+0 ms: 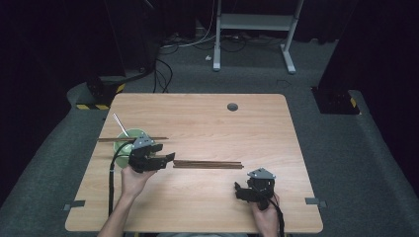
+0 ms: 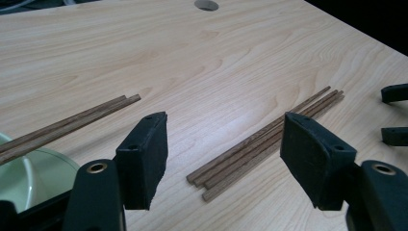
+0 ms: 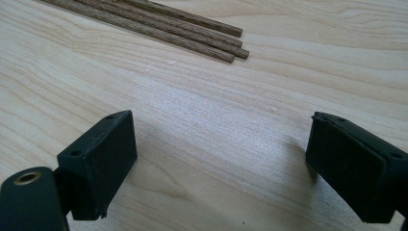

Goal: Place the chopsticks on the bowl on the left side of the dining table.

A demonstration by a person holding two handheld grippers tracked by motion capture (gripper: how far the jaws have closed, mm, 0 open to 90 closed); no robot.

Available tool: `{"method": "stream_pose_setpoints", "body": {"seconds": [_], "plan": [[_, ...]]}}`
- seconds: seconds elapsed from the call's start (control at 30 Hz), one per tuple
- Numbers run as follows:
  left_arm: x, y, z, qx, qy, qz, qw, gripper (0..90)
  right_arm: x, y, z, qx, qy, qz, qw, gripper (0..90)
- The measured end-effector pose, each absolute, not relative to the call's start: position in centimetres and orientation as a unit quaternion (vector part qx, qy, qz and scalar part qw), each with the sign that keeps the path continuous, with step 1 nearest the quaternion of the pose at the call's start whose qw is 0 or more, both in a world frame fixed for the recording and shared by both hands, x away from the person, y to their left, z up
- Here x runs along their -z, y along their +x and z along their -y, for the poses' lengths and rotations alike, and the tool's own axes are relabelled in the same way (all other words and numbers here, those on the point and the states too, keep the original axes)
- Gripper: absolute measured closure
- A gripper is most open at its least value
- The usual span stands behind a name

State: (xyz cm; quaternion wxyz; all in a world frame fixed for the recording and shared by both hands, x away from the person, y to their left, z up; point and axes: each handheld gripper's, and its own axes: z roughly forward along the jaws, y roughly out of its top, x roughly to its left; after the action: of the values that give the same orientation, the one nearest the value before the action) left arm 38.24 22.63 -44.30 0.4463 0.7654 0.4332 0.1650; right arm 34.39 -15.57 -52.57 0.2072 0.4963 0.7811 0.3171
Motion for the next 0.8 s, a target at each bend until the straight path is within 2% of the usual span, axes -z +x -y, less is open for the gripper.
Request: {"method": "stream_pose_setpoints", "body": {"seconds": [0.8], "plan": [[46.2,37.1,-22.4,-0.170,0.761,-0.421,0.463,33.9,52.6,34.4,15.6,-0.317,0.496,-0.781,0.207,10.1]]}}
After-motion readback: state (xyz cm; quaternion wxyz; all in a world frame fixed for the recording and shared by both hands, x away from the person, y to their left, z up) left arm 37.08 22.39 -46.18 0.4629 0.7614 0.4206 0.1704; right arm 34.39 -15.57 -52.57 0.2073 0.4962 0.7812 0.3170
